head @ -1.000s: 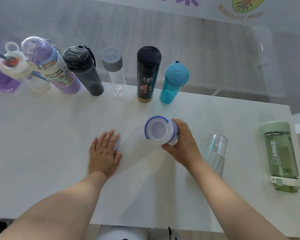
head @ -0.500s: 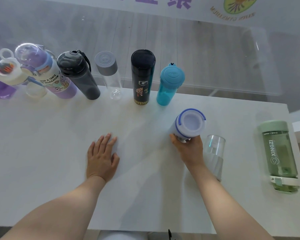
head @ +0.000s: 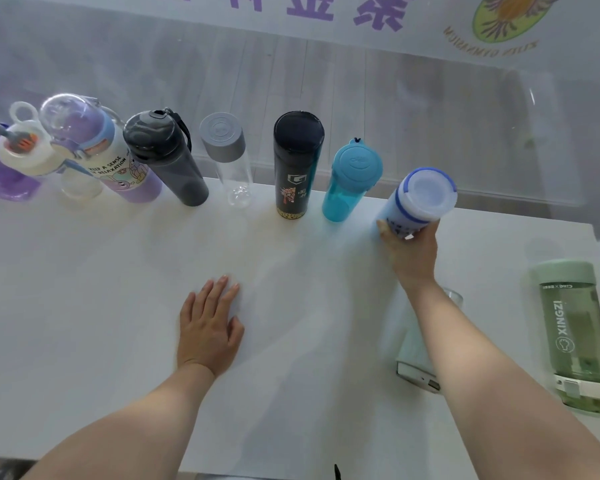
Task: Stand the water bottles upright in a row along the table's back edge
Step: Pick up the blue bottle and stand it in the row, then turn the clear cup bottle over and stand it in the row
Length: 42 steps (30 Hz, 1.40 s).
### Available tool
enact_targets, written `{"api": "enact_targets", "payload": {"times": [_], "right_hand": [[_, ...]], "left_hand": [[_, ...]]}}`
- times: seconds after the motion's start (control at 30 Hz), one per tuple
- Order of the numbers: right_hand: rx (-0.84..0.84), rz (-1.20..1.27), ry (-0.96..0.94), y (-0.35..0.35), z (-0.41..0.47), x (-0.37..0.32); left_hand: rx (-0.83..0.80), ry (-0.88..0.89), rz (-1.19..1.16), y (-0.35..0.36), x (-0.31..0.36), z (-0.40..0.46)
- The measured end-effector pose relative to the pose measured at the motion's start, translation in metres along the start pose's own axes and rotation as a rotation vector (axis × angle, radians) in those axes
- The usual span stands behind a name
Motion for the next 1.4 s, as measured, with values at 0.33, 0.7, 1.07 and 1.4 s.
{"api": "enact_targets", "payload": {"times": [0.33,0.7,1.07,1.4], "right_hand": [[-0.053,0.006,0.044,0.012,0.029,-0.015],[-0.132,-0.366,0.095,-0.024,-0.01,0.021],[-0.247,-0.886,-0.398,-0.088,-0.084,0.074],[-0.357,-1.171,-0.488,-0.124,-0.093,0.085]], "left_hand": [[-0.015,0.005,-0.008,0.0,0.0,0.001],[-0.044,0.009,-0.031,0.0,0.0,-0.001],[-0.067,0.045,-0.085,-0.003,-0.005,-0.003],[-0.141,0.248,-0.137,0.019,0.082,-0.002]]}}
Point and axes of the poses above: each hand's wrist, its own z-axis towards the middle knuckle, its own y-axis out of the palm, x = y × z, the point moved 7 cm from there along z, towards the middle knuckle, and after that the axes turned 14 degrees about y, right-handed, at the moved point
